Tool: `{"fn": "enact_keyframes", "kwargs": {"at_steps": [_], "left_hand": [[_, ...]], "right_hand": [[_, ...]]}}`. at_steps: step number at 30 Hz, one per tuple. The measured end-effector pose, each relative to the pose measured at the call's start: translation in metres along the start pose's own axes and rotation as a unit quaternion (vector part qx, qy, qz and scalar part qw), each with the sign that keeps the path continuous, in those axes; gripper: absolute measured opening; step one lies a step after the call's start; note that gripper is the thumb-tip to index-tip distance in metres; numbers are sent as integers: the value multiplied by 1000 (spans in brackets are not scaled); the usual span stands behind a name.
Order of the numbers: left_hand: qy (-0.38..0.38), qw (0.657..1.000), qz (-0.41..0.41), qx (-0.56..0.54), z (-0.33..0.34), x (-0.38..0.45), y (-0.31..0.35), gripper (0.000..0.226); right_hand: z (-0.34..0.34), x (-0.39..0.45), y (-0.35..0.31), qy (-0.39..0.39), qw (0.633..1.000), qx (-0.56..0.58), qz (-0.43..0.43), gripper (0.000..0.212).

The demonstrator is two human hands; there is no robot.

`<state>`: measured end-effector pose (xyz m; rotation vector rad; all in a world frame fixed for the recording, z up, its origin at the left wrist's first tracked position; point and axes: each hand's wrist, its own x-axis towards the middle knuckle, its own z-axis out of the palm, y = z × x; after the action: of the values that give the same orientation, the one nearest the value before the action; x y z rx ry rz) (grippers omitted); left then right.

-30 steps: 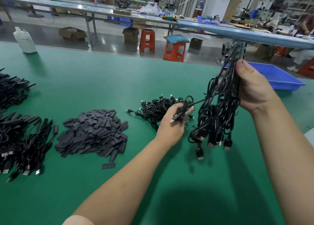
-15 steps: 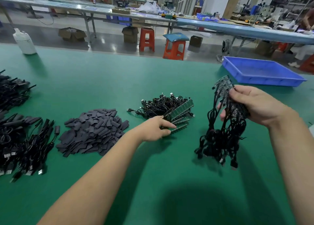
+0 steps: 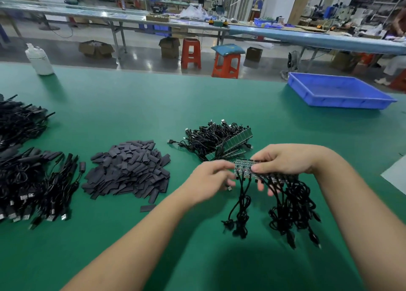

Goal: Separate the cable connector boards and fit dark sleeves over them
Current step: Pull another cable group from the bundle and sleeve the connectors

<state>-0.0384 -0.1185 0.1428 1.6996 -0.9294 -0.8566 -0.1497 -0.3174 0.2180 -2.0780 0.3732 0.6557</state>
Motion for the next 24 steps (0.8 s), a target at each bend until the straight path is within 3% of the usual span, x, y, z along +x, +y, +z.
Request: {"fn": "enact_keyframes", "kwargs": {"at_steps": [1, 2, 6, 8, 11, 20, 24], "left_hand": [[8, 993, -14, -117, 1, -3, 2, 29], [14, 988, -3, -152, 2, -4, 2, 23], [83, 992, 15, -92, 9, -7, -11, 9], [124, 989, -13, -82, 9, -6, -20, 13], [145, 986, -42, -67, 7, -7, -28, 19], [261, 959, -54, 100, 12, -12, -38, 29], [276, 955, -52, 95, 15, -12, -42, 29]], "right_hand": [[5, 6, -1, 0, 1000, -7, 4, 31], [10, 10, -3, 2, 1000, -9, 6, 28], [29, 24, -9, 12, 1000, -10, 0, 24], [38, 33, -11, 58, 991, -114, -28, 27], [56, 50, -10, 164, 942, -288, -56, 32], [78, 82, -2, 289, 910, -289, -61, 28], [79, 84, 0, 300, 909, -279, -77, 26]]}}
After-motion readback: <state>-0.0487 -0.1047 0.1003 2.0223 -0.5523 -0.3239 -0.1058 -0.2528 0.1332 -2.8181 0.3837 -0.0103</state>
